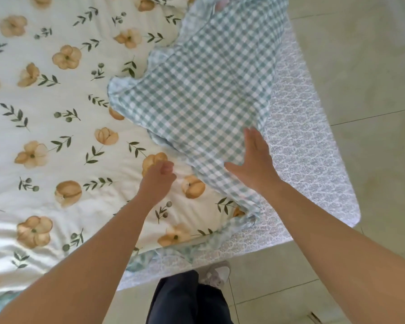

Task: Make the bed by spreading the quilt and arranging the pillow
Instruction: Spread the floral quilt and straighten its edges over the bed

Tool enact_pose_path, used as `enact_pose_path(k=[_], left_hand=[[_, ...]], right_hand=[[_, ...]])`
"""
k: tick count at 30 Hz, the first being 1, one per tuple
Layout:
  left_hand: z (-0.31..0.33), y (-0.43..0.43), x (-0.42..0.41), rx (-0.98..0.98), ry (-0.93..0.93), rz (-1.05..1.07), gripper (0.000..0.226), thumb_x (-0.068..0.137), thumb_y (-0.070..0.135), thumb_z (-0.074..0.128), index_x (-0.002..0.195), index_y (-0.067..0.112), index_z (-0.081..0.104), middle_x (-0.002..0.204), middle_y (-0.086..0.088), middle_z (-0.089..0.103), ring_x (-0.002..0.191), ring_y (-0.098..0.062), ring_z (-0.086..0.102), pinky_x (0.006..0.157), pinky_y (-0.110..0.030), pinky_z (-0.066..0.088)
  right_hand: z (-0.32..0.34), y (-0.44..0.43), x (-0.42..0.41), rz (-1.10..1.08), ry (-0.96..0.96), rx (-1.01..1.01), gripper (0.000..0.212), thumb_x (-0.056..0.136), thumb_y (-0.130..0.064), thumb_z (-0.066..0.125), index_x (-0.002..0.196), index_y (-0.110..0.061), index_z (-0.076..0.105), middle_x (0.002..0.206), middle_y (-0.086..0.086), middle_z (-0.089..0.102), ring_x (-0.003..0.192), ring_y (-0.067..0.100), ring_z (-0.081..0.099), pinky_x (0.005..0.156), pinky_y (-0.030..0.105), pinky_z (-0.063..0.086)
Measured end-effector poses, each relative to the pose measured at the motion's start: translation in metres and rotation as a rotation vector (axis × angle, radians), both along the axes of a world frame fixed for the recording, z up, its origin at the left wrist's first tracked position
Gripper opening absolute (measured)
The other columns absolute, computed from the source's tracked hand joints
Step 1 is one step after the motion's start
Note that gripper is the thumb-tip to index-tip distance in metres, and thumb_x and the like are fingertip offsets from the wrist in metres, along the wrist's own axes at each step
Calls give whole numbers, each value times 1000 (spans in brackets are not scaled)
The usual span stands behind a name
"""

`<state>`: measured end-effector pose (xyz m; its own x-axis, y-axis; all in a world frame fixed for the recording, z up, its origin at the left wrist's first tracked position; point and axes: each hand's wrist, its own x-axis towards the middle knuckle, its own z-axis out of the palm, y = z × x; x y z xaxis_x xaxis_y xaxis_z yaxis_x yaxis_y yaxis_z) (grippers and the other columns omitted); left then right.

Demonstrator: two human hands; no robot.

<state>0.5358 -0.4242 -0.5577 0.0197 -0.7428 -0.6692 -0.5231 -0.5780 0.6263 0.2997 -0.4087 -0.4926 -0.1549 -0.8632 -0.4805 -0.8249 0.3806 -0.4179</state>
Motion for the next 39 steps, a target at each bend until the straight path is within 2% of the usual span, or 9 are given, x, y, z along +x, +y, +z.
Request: enact_pose_path(k=[5, 12, 17, 21, 23, 25, 30, 34, 39], left_hand=[[2, -81, 30, 110, 477, 579, 65, 80, 21, 70, 138, 10, 42, 106, -4, 64, 86, -15, 65, 66, -26, 51], [6, -160, 45, 91, 539, 745, 102, 70, 7, 81, 147, 32, 20, 134, -2, 45, 114, -27, 55, 92, -44, 53], [21, -177, 40, 104, 637, 391, 57, 73, 12, 81, 125, 15, 57, 115, 2, 70, 111, -22, 64, 88, -36, 56], [47, -186, 4, 1, 544, -36, 47, 74, 24, 81, 118, 22, 65, 110, 9, 72, 101, -11, 68, 87, -32, 54], [53, -191, -8, -37, 472, -99, 50, 72, 32, 82, 118, 26, 65, 109, 13, 71, 101, -7, 67, 89, -30, 52], [57, -193, -17, -32, 506, -156, 55, 72, 34, 82, 122, 26, 62, 113, 12, 70, 103, -8, 66, 88, -26, 52], [62, -165, -60, -54, 358, -523, 57, 69, 28, 85, 119, 41, 62, 126, 17, 57, 112, -5, 57, 85, -21, 47], [46, -104, -108, -72, 184, -663, 57, 74, 31, 81, 125, 36, 56, 126, 10, 53, 112, -12, 53, 88, -28, 44], [28, 2, -173, -43, 118, -763, 52, 75, 35, 75, 123, 36, 54, 127, 9, 47, 118, -13, 45, 98, -32, 39]], right_hand=[[-9, -58, 49, 333, 91, -80, 87, 85, -50, 63, 153, -21, 17, 163, 3, -1, 150, 27, -2, 119, 52, 11], [-39, -103, 81, 287, 70, 301, 128, 69, -54, 78, 148, -40, -22, 158, -4, -28, 146, 35, -21, 103, 79, 7], [-61, -105, 68, 212, 111, 374, 126, 68, -62, 74, 148, -40, -20, 159, -12, -24, 148, 33, -13, 100, 79, 14], [-67, -111, 70, 71, 35, 238, 80, 85, -56, 54, 151, -35, 13, 160, -3, 18, 146, 35, 16, 102, 78, 17], [-67, -110, 65, -76, -54, 37, 48, 90, -36, 47, 136, -26, 41, 130, 4, 56, 125, 35, 48, 100, 69, 33], [-62, -110, 53, -299, -191, -94, 31, 93, -17, 45, 122, -16, 53, 102, 1, 63, 100, 27, 58, 93, 47, 46], [-58, -109, -15, -849, -339, 45, 31, 96, 0, 40, 125, 3, 52, 88, 8, 57, 80, 25, 56, 72, 33, 47], [-50, -86, -77, -993, -402, 174, 40, 102, -15, 35, 136, 1, 47, 130, 17, 56, 91, 18, 46, 94, 37, 44], [-46, -19, -168, -1297, -781, 210, 44, 99, -47, 42, 125, -15, 57, 123, 5, 62, 114, 23, 58, 104, 39, 45]])
